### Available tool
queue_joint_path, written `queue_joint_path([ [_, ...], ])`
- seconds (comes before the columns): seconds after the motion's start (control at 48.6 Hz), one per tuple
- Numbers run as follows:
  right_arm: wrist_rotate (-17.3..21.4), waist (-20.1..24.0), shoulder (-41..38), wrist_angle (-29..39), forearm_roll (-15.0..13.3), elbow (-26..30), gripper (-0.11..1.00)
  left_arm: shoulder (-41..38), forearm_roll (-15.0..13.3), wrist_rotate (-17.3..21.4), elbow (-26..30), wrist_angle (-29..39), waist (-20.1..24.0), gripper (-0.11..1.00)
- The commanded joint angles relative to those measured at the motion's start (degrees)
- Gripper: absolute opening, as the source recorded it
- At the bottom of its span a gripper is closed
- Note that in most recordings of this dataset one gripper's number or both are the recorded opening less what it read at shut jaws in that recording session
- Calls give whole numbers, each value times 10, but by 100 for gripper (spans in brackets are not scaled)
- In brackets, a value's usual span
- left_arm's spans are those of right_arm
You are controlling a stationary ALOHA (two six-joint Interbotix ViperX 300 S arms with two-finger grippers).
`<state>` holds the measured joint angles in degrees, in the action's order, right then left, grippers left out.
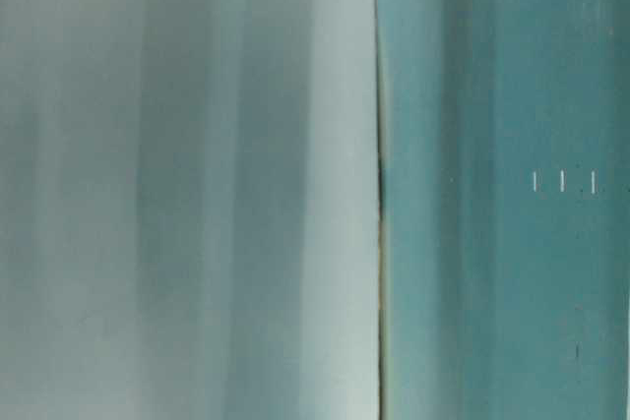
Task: Lift the metal rail with both hands and move it towards you.
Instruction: 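Lift the rail upward off the table with both grippers, then lower the held rail back onto the table, slightly toward the front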
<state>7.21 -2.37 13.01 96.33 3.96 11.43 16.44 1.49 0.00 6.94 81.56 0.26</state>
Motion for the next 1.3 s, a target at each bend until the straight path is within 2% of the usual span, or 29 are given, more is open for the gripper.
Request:
queue_joint_path([
  [0.0,32,-6,-3,-11,-2,17,39,4,0,-4,15,-9,-6,29],
  [0.535,31,-6,-1,-11,-3,7,39,1,0,-3,11,-10,-5,29],
  [0.637,23,-6,1,-16,-4,-18,39,1,1,4,-16,-13,7,29],
  [0.74,11,-6,4,-35,-7,-80,39,2,0,-3,-81,-14,20,29],
  [0.884,-6,-6,10,-102,-7,-209,39,0,0,-4,-195,-48,23,28],
  [1.028,-8,-6,26,-229,-7,-309,39,-4,0,-7,-277,-140,24,29],
  [1.11,-7,-6,28,-300,-8,-365,39,-11,0,-9,-324,-214,24,29],
  [1.275,-8,-6,13,-385,-11,-434,39,-43,0,-22,-383,-303,24,29],
])
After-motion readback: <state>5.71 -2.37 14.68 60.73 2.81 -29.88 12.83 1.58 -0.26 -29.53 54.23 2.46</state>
